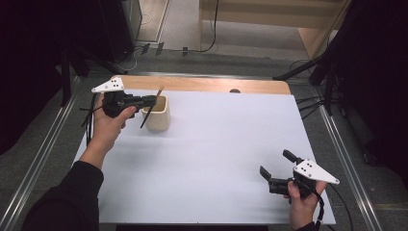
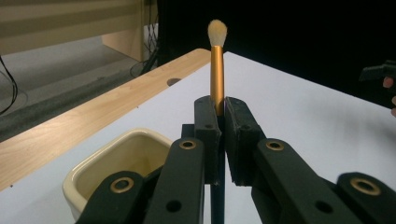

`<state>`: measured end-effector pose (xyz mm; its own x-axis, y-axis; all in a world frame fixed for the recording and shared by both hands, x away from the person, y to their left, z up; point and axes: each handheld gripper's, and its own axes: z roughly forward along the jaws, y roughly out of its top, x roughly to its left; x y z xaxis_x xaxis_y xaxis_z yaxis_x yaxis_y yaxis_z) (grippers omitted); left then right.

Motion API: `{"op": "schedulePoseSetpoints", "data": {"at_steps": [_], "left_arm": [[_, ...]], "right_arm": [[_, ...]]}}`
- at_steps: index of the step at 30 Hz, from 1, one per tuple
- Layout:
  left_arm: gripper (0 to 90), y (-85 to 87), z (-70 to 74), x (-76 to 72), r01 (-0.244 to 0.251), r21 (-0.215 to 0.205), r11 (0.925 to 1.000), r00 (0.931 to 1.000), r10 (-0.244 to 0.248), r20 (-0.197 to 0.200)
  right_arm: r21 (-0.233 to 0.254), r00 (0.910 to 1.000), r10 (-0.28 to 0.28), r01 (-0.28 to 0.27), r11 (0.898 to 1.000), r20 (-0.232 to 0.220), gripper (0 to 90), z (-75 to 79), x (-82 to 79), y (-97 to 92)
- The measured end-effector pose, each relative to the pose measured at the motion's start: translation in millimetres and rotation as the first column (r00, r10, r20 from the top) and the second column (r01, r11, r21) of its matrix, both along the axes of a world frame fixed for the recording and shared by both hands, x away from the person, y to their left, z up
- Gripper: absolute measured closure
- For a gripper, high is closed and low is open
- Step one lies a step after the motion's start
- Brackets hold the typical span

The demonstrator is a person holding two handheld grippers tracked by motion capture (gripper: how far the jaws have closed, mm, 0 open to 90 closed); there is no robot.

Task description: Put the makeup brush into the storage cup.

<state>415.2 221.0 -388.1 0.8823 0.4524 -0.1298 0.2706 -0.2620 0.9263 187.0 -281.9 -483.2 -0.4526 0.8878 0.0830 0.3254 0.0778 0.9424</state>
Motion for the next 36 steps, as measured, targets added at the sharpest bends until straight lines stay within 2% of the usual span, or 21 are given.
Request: {"op": "schedulePoseSetpoints", "data": {"at_steps": [3, 4, 7, 8, 11, 15, 20, 25, 27, 32, 36], "left_arm": [[84.8, -0.5, 2.2, 1.4, -0.009, -0.014, 0.9999, 1.0000, 0.009, 0.004], [84.8, -0.4, 4.1, 2.3, -0.020, -0.033, 0.9993, 0.9998, 0.020, 0.004], [84.8, 0.2, 5.8, 3.3, -0.027, -0.052, 0.9983, 0.9996, 0.027, 0.005], [84.8, 1.0, 6.7, 4.3, -0.033, -0.072, 0.9969, 0.9994, 0.034, 0.007], [84.8, 2.1, 7.2, 6.4, -0.049, -0.090, 0.9947, 0.9987, 0.050, 0.007], [84.8, 3.4, 7.9, 8.7, -0.066, -0.112, 0.9915, 0.9978, 0.066, 0.002], [84.8, 3.0, 10.3, 11.3, -0.084, -0.111, 0.9902, 0.9963, 0.086, 0.008], [84.8, 0.9, 16.4, 15.2, -0.101, -0.161, 0.9818, 0.9944, 0.105, 0.012], [84.8, 0.5, 17.3, 16.0, -0.104, -0.161, 0.9815, 0.9940, 0.108, 0.016], [84.8, -0.4, 22.5, 21.7, -0.131, -0.181, 0.9747, 0.9896, 0.139, 0.035], [84.8, 0.3, 22.4, 26.2, -0.157, -0.219, 0.9631, 0.9852, 0.168, 0.035]], "right_arm": [[-0.001, 1.0000, -0.002, 0.002, 1.000, 0.002, 0.0, 0.1, -0.1, 0.1], [-0.001, 1.0000, -0.002, 0.002, 1.000, 0.002, 0.0, 0.2, -0.2, 0.1], [-0.002, 1.0000, -0.001, 0.001, 1.000, 0.000, 0.0, -0.1, -0.1, 0.1], [-0.002, 1.0000, -0.001, 0.001, 1.000, 0.001, 0.0, -0.2, -0.1, 0.1], [0.000, 1.0000, -0.001, 0.001, 1.000, 0.001, 0.0, -0.1, -0.2, 0.2], [-0.001, 1.0000, -0.001, 0.001, 1.000, 0.001, 0.0, -0.3, -0.1, -0.1], [-0.005, 1.0000, 0.001, -0.001, 1.000, -0.003, 0.0, -0.9, 0.1, 0.4], [-0.004, 1.0000, 0.002, -0.002, 1.000, -0.005, 0.0, -1.0, -0.1, 0.7], [-0.004, 1.0000, 0.003, -0.003, 1.000, -0.005, 0.0, -0.9, -0.2, 0.6], [-0.002, 1.0000, 0.003, -0.003, 1.000, -0.005, 0.0, -1.2, 0.0, 0.1], [-0.001, 1.0000, 0.005, -0.005, 1.000, -0.003, 0.0, -0.9, -0.6, 0.1]]}}
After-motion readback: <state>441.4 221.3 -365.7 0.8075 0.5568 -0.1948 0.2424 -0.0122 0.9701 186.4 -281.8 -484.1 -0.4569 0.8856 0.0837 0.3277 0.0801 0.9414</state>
